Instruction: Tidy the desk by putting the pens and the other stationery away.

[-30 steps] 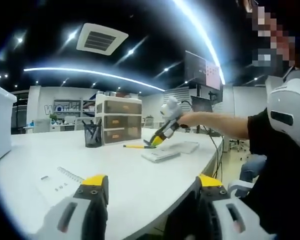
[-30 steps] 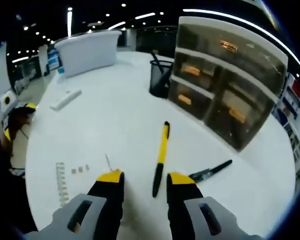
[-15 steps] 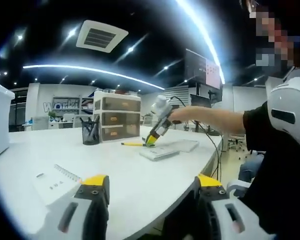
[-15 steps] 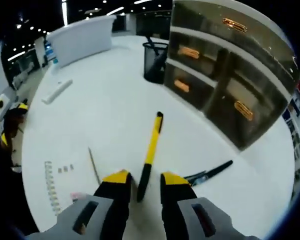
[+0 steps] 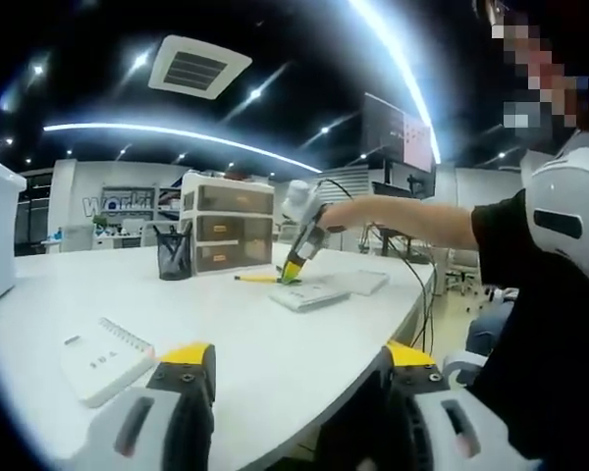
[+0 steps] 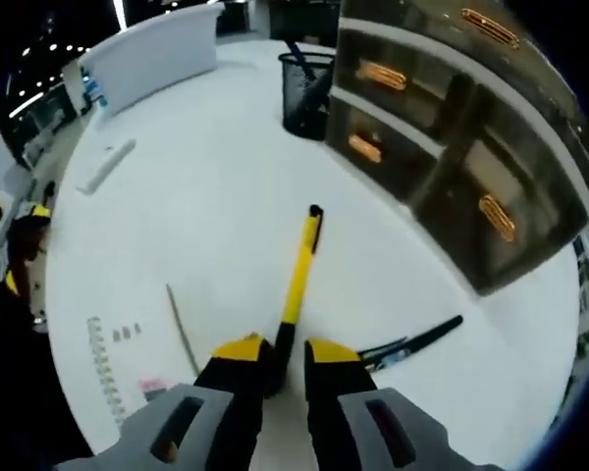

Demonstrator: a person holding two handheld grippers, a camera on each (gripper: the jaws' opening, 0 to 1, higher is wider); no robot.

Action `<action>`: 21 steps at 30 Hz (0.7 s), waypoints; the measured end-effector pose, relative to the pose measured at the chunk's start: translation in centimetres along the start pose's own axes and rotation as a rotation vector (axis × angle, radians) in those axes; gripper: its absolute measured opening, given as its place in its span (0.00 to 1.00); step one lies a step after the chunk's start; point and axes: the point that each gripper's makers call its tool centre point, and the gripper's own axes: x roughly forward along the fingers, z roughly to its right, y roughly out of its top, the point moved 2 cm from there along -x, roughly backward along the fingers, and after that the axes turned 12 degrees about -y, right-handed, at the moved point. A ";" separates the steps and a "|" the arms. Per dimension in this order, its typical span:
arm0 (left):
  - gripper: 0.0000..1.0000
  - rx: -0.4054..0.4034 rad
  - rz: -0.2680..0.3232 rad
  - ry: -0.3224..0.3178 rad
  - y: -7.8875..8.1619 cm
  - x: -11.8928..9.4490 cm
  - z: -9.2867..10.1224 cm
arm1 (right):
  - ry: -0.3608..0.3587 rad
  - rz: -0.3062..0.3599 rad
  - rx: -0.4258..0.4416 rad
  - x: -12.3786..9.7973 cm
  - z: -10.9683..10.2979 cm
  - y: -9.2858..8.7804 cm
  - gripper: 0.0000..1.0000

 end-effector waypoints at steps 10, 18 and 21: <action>0.68 -0.002 -0.001 -0.003 0.1 0.1 0.1 | -0.016 -0.056 -0.016 0.1 0.0 0.0 0.05; 0.68 -0.008 0.002 -0.009 0.2 0.4 0.2 | -0.029 -0.033 -0.042 -0.1 0.0 0.1 0.04; 0.67 -0.018 0.011 -0.011 0.4 0.4 0.1 | -0.030 0.007 -0.041 -0.6 -0.2 0.5 0.04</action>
